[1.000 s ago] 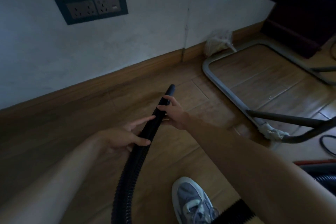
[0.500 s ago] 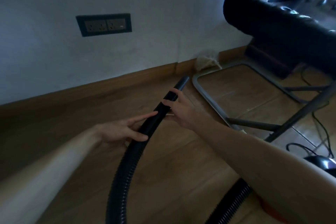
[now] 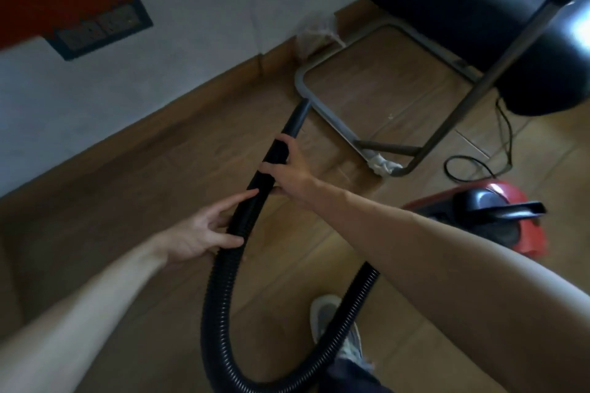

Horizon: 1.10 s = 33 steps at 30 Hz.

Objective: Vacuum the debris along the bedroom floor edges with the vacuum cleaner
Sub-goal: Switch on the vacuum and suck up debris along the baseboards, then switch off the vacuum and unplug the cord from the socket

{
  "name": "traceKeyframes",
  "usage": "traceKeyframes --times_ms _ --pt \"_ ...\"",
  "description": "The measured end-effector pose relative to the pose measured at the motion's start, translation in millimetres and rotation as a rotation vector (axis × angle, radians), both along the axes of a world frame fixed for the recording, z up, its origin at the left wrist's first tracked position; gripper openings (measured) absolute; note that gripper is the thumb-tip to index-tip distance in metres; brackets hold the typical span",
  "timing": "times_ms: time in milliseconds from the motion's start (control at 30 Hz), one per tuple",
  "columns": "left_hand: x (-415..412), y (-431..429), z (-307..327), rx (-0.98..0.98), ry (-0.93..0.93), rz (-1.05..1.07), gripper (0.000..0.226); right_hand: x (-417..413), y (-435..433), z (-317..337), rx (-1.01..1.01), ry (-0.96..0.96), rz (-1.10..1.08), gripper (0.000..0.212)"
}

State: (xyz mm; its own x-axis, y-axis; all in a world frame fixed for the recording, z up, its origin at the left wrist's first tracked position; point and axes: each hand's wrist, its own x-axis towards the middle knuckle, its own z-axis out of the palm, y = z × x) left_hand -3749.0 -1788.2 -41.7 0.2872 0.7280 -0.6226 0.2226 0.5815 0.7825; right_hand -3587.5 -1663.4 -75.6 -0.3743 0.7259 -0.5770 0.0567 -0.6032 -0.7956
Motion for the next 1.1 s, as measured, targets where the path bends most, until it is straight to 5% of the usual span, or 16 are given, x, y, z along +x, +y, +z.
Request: traceKeyframes --times_ms 400,667,1100 --pt "88 -60 125 0.056 0.063 -0.116 0.084 90 -64 132 -0.058 -0.079 -0.001 0.075" --pt "141 -85 127 0.060 0.190 -0.189 0.082 145 -87 134 -0.154 -0.090 0.020 0.076" --pt "257 -23 140 0.082 0.279 -0.517 0.083 291 -84 134 -0.122 -0.136 -0.289 0.071"
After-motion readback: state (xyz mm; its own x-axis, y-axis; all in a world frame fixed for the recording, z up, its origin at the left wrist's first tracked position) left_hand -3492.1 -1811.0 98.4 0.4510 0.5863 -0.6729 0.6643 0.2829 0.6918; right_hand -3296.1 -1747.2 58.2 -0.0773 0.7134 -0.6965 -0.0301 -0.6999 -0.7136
